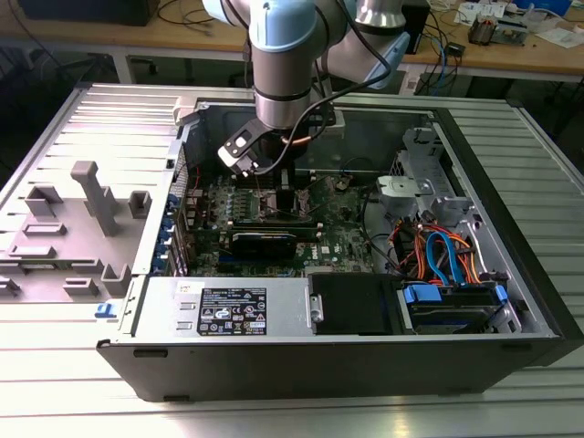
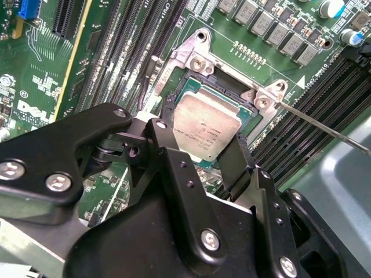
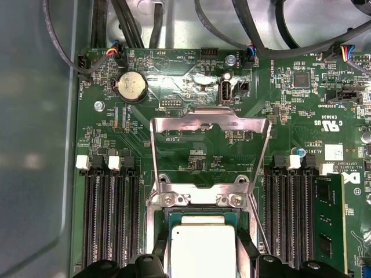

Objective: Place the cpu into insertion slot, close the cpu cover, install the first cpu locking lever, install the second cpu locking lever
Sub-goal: 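Place the cpu into insertion slot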

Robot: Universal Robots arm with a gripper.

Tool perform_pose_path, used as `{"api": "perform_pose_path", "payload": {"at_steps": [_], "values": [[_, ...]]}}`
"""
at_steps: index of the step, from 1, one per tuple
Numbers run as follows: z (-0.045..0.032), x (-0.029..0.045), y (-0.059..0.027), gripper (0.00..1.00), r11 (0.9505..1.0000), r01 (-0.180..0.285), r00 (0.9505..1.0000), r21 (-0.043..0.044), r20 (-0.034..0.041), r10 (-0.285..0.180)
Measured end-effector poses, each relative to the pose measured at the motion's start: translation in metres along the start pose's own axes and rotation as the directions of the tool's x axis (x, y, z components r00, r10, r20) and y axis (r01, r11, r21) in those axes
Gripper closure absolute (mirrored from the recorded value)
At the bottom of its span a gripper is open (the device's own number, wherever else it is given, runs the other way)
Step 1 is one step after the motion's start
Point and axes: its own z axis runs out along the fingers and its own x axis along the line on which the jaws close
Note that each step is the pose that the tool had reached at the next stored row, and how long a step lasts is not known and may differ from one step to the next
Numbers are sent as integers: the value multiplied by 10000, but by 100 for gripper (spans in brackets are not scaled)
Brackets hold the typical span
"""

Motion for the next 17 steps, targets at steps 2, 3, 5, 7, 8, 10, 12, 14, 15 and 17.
{"api": "perform_pose_path", "payload": {"at_steps": [2, 3, 5, 7, 8, 10, 12, 14, 15, 17], "values": [[0, 1, 1, 45, 10000, -7, 10000, 0, 0, 7], [0, 0, 1, 45, 10000, -7, 10000, 0, 1, 7], [0, 0, 2, 45, 10000, -7, 10000, 0, 1, 7], [0, 0, 2, 45, 10000, -7, 10000, 0, 1, 7], [0, 0, 2, 45, 10000, -7, 10000, 0, 1, 7], [0, 0, 2, 45, 10000, -7, 10000, 0, 1, 7], [0, 0, 2, 45, 10000, -7, 10000, 0, 1, 7], [1, 1, 3, 45, 10000, -7, 10000, -2, -1, 7], [1, 1, 3, 45, 10000, -7, 10000, -1, -1, 7], [1, 1, 3, 38, 10000, -7, 10000, -1, 0, 7]]}}
